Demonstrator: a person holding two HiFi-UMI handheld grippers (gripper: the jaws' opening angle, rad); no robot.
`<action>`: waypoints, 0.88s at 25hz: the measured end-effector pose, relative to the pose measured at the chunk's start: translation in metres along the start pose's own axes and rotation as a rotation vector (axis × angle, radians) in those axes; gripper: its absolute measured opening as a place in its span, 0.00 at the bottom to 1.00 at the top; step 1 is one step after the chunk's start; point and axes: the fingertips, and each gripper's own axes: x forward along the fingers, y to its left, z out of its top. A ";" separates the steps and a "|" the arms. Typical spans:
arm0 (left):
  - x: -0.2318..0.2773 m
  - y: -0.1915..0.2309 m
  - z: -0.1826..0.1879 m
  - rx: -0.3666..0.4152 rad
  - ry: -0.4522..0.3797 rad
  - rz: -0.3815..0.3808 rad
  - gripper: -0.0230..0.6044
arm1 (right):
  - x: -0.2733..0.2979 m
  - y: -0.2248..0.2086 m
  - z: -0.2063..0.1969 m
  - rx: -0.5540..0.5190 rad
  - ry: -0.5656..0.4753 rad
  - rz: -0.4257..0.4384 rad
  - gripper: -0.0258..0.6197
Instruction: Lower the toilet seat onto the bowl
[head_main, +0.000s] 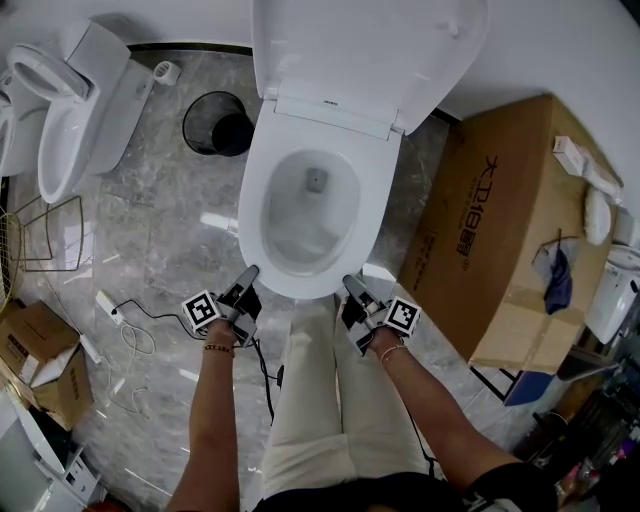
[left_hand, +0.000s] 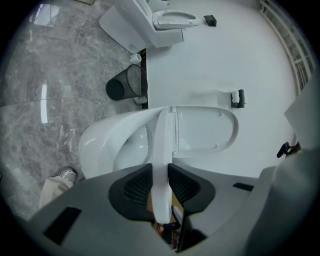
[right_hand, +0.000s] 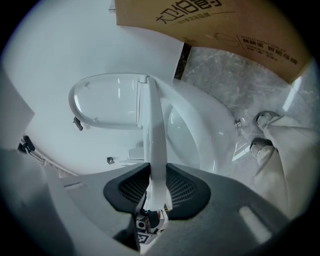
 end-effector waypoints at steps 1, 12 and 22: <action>0.000 0.002 0.001 -0.001 -0.004 0.002 0.19 | 0.001 -0.002 0.000 0.000 0.001 0.000 0.20; 0.005 0.028 0.004 0.019 -0.030 0.051 0.20 | 0.006 -0.027 0.003 -0.039 0.016 -0.034 0.20; -0.015 0.070 0.015 0.175 -0.106 0.326 0.28 | -0.003 -0.058 0.005 -0.045 -0.027 -0.243 0.21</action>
